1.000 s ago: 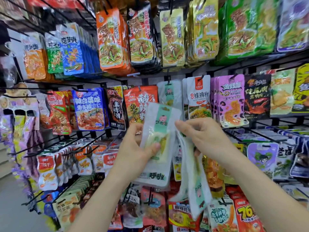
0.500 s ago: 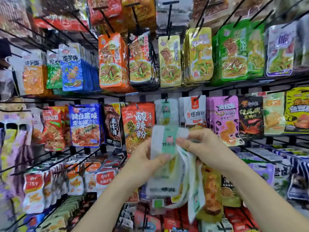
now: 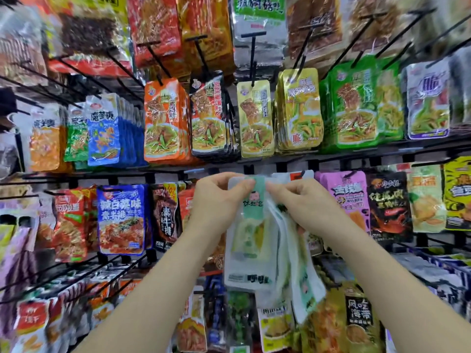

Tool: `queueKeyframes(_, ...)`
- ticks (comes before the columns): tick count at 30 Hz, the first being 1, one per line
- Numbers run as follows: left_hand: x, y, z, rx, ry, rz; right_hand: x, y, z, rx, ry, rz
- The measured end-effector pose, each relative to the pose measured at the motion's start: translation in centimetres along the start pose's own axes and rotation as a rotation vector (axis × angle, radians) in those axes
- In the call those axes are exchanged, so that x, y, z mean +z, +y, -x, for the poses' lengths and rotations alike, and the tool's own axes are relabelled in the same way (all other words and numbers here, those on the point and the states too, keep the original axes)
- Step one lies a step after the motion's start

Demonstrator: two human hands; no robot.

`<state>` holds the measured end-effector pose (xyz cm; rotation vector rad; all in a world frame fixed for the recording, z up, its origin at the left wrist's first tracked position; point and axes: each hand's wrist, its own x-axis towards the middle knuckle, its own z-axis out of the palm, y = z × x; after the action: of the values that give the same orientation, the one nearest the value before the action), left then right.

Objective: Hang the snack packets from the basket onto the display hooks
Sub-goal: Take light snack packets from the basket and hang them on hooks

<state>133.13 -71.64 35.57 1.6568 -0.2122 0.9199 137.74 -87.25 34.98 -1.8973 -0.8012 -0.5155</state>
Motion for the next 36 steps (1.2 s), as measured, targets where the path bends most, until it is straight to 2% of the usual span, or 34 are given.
queueKeyframes(7, 1.6, -1.9, -2.2, -0.005, 0.125, 0.01, 0.8, 1.3, -2.6, 0.05, 0.045, -0.022)
queueKeyframes(16, 1.0, -3.6, -3.2, -0.093, 0.125, 0.072, 1.4, 1.6, -3.9, 0.06, 0.011, 0.116)
queueKeyframes(20, 0.9, -3.8, -3.1, 0.116, 0.151, -0.129, 1.7, 2.2, -4.3, 0.116, 0.002, 0.11)
queueKeyframes(24, 0.6, -3.8, -2.7, 0.316, 0.139, -0.48, 1.7, 2.3, -4.8, 0.13, 0.005, 0.156)
queueKeyframes(31, 0.4, -3.8, -1.5, 0.393, -0.015, -1.017, 2.1, 2.6, -5.3, 0.135, 0.054, 0.3)
queueKeyframes(36, 0.6, -4.3, -2.0, 0.428, -0.067, -1.19, 2.7, 3.0, -5.8, 0.189, 0.063, 0.336)
